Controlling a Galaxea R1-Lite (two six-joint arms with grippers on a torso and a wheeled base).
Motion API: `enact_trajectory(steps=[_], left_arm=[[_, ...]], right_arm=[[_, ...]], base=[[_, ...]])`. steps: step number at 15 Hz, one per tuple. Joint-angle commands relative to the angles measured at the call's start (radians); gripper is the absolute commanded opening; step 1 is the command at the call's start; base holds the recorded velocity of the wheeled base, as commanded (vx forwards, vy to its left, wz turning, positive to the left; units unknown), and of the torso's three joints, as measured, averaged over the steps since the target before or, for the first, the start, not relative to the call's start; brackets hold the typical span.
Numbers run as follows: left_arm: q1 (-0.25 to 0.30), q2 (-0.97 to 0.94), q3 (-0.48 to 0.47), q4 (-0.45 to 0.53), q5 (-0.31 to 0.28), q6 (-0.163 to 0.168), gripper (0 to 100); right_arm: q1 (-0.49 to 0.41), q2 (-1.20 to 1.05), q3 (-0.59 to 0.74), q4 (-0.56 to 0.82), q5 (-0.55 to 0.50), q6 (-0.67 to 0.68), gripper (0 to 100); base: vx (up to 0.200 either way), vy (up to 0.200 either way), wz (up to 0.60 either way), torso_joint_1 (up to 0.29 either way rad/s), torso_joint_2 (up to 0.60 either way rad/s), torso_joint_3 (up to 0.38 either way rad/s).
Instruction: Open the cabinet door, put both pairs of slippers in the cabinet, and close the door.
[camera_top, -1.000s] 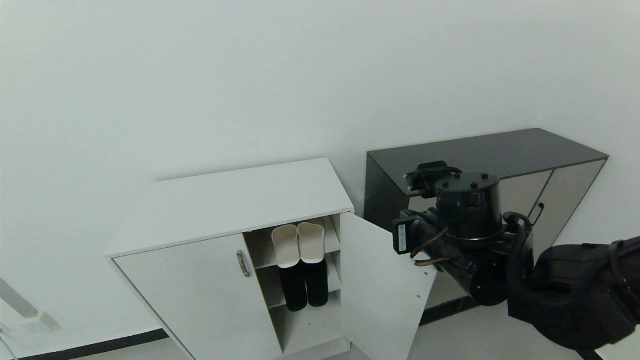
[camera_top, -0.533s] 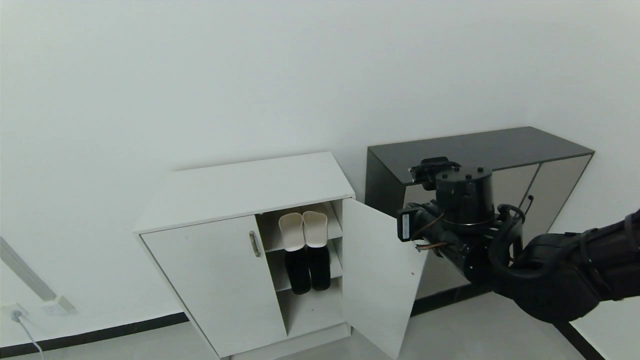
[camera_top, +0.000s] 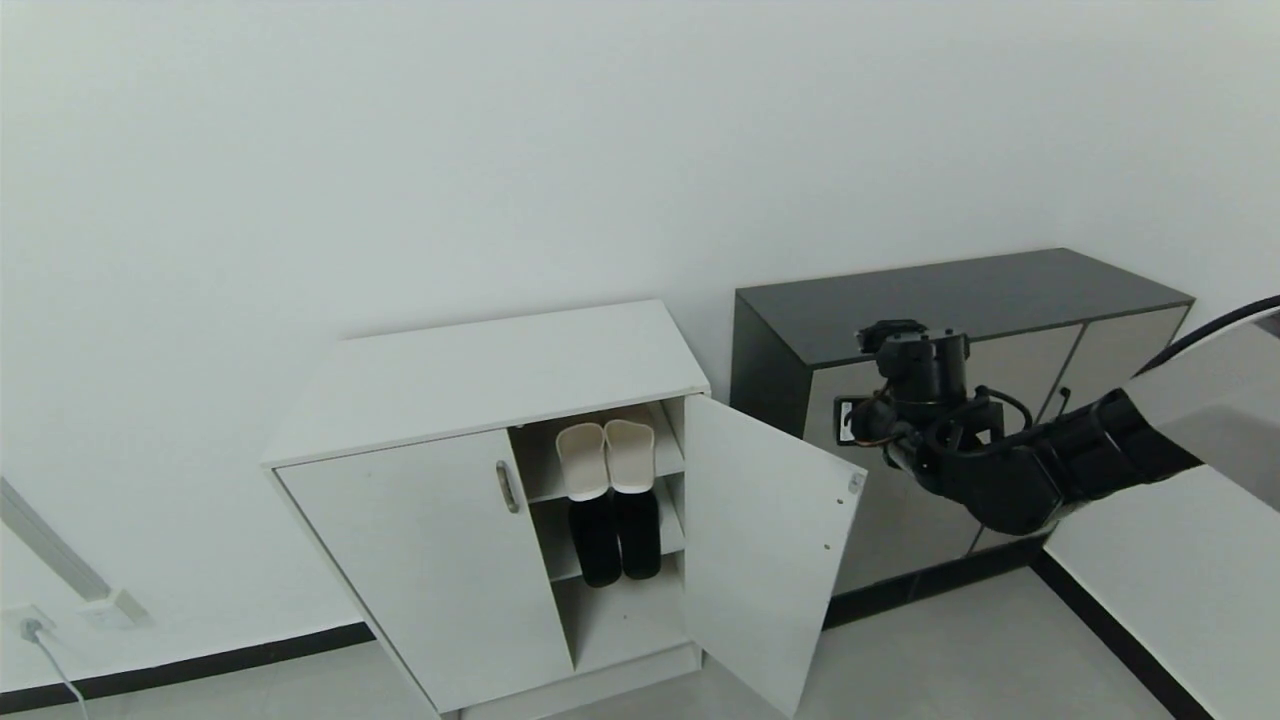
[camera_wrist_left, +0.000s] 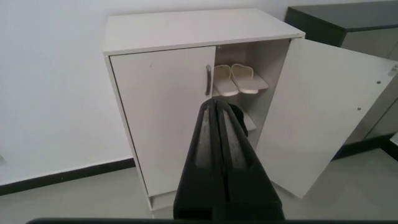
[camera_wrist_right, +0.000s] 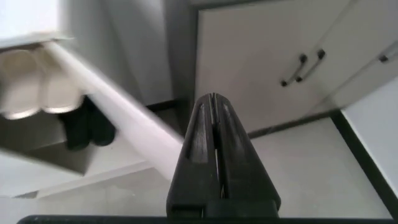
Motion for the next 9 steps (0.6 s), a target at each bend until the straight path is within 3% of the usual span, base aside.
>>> enact_trajectory(steps=[1,4,9], left_arm=[[0.000,0.001,0.000,0.000,0.001,0.000,0],[0.000,0.001,0.000,0.000,0.001,0.000,0],[0.000,0.001,0.000,0.000,-0.001,0.000,0]], right_arm=[[-0.038,0.092,-0.039,-0.003,0.008,0.000,0],[-0.065,0.137,-0.051,-0.004,0.080,0.008,0],[-0.069,0.175,-0.051,-0.003,0.108,0.009,0]], base=[[0.000,0.000,0.00,0.000,0.00,0.000],[0.000,0.000,0.00,0.000,0.00,0.000],[0.000,0.000,0.00,0.000,0.00,0.000]])
